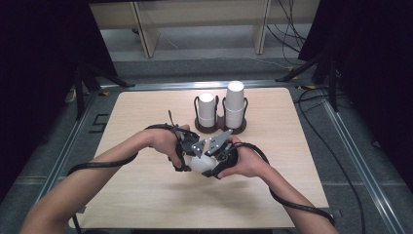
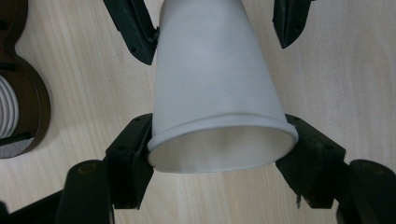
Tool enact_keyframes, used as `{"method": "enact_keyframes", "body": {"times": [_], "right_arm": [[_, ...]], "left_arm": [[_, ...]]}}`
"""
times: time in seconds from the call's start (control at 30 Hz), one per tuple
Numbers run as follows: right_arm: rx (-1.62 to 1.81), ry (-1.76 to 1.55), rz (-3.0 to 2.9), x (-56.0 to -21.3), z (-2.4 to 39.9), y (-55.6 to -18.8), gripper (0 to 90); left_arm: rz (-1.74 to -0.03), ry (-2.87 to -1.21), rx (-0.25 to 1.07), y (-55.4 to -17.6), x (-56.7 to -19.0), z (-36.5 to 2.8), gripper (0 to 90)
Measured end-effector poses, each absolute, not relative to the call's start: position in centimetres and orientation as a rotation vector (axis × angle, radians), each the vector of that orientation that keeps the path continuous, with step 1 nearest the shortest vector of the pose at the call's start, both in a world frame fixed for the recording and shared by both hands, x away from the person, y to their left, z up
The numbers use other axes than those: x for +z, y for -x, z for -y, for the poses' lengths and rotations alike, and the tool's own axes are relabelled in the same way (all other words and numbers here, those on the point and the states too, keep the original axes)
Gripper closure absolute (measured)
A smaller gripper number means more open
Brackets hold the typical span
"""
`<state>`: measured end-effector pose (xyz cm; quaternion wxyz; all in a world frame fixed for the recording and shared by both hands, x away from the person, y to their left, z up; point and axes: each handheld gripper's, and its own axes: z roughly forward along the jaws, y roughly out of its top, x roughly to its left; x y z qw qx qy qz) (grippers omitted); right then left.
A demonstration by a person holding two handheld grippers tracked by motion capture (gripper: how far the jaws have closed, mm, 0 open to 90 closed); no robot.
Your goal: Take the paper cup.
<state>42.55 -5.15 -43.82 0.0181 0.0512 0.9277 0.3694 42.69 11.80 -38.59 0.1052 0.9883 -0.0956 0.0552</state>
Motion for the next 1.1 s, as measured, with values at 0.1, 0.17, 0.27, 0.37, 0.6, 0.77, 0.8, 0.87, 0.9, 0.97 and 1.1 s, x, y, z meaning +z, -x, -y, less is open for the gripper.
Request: {"method": "enact_keyframes", "body": {"times": [0.1,0.17,0.27,0.37,0.6,0.77,0.8,0.87,0.9,0.97,1.1], "right_arm": [[1.15,-0.159,-2.882,-43.92,5.13,-42.54,23.5],[1.146,-0.16,-2.885,-43.99,5.12,-42.54,23.6],[1.134,-0.222,-2.911,-44.07,5.13,-42.3,23.6],[1.136,-0.166,-2.885,-44.11,5.04,-42.55,23.7],[1.113,-0.219,-2.924,-44.25,4.81,-42.21,25.3],[1.115,-0.183,-2.932,-44.26,4.65,-42.32,26.8],[1.114,-0.179,-2.933,-44.25,4.63,-42.32,27.0],[1.113,-0.174,-2.933,-44.23,4.62,-42.33,27.3],[1.113,-0.174,-2.933,-44.22,4.61,-42.35,27.5],[1.112,-0.173,-2.935,-44.24,4.61,-42.35,27.8],[1.116,-0.159,-2.915,-44.42,4.62,-42.42,28.8]], "left_arm": [[0.28,-2.911,0.164,-42.68,-38.54,-11.76,31.5],[0.282,-2.91,0.162,-42.67,-38.55,-11.72,31.5],[0.286,-2.912,0.163,-42.7,-38.56,-11.68,31.4],[0.28,-2.91,0.16,-42.68,-38.56,-11.63,31.5],[0.301,-2.913,0.161,-42.64,-38.57,-11.44,31.5],[0.296,-2.915,0.158,-42.56,-38.55,-11.36,31.5],[0.295,-2.916,0.157,-42.56,-38.55,-11.36,31.5],[0.295,-2.917,0.156,-42.57,-38.52,-11.33,31.5],[0.295,-2.916,0.156,-42.56,-38.5,-11.3,31.5],[0.297,-2.917,0.155,-42.53,-38.46,-11.28,31.5],[0.299,-2.919,0.152,-42.52,-38.46,-11.26,31.5]]}}
